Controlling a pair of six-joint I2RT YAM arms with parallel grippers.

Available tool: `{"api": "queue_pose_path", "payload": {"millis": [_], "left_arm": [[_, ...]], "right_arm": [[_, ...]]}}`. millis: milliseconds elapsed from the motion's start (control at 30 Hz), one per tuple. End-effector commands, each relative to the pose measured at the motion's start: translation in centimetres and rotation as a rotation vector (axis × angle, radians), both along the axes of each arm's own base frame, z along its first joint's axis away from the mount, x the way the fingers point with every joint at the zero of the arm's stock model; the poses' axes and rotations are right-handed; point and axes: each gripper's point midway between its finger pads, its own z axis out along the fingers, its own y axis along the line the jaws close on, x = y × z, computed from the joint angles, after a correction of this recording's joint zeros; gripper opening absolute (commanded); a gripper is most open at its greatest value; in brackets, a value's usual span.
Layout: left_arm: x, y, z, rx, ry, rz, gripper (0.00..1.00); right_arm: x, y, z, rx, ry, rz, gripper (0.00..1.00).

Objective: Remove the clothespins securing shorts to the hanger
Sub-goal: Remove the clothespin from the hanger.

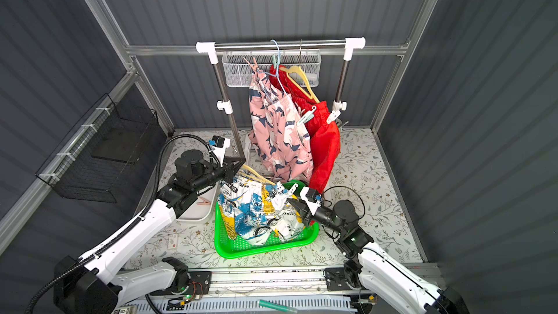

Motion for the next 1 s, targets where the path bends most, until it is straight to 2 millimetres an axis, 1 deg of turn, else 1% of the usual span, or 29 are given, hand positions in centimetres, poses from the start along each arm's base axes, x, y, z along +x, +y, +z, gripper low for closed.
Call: {"api": "queue_pose_path", "payload": {"millis": [0,67,100,167,300,633,833,967], "left_arm": [[0.6,-0.1,0.9,0.026,0.004,0.01,0.0],[1.0,-0.1,0.7,0.037,0.023,0.026,0.0],[1.1,-0.1,0.6,0.034,0.026,0.034,0.0],[1.3,0.2,0.5,0.026,0.023,0.057,0.0],[1.4,0.3,0.3,0.033,0.027,0.061,0.0],[0.6,0.8,0.0,0.048,0.017,0.062,0.0],[0.2,1.1,0.1,0.049,0.006,0.066,0.0],[0.1,1.1,0.0,0.047,0.012,0.062,0.0]], "right_arm": [[-0.3,0.1,2.4,0.029,-0.018,0.016,0.54],[-0.8,0.1,2.2,0.019,0.001,0.034,0.62],[-1.0,0.1,2.1,0.015,0.005,0.032,0.65],[-1.0,-0.2,2.0,0.006,0.008,0.014,0.67],[-1.0,-0.6,2.6,0.009,-0.016,-0.015,0.72],[0.0,0.3,4.9,0.002,-0.028,-0.024,0.71],[0.7,0.3,5.2,-0.006,-0.019,-0.047,0.68],[0.9,0.4,5.2,-0.014,-0.016,-0.046,0.64]]}}
